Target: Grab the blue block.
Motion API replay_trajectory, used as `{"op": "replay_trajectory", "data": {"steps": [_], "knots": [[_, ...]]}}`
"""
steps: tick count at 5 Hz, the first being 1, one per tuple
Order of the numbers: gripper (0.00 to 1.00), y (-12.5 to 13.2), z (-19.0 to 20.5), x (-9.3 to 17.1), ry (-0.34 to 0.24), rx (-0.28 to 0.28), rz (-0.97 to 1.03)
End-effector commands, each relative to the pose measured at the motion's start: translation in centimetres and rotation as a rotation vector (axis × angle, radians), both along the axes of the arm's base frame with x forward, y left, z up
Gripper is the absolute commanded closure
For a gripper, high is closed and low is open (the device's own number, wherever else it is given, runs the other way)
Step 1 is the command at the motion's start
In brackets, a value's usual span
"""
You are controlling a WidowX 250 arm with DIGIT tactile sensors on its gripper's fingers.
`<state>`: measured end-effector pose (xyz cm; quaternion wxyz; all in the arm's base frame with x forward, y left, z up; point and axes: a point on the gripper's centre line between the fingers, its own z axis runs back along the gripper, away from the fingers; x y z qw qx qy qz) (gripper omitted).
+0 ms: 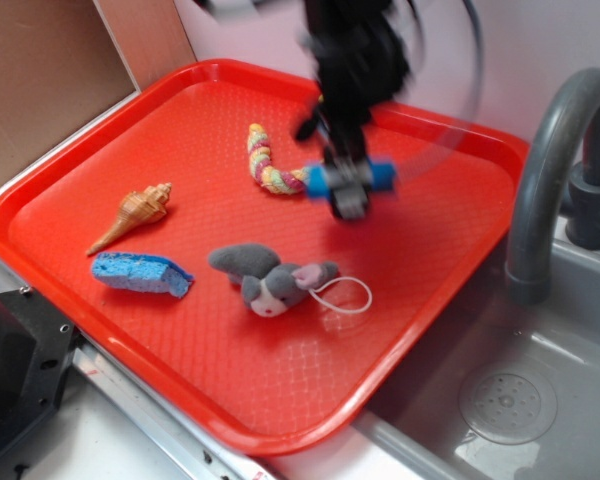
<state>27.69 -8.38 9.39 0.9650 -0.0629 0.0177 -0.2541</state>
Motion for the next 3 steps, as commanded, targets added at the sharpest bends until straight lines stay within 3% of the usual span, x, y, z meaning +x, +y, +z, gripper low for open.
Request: {"op": "replay_trajectory", "data": {"steps": [1, 2, 3], "knots": [[1.0, 2.0, 9.3, -5.3, -0.086, 0.016, 0.465], [1.0, 3.2, 10.6, -7.8, -0.073, 0.057, 0.64], [1.0, 3.9, 9.9, -7.5, -0.014, 0.007, 0.632]]}}
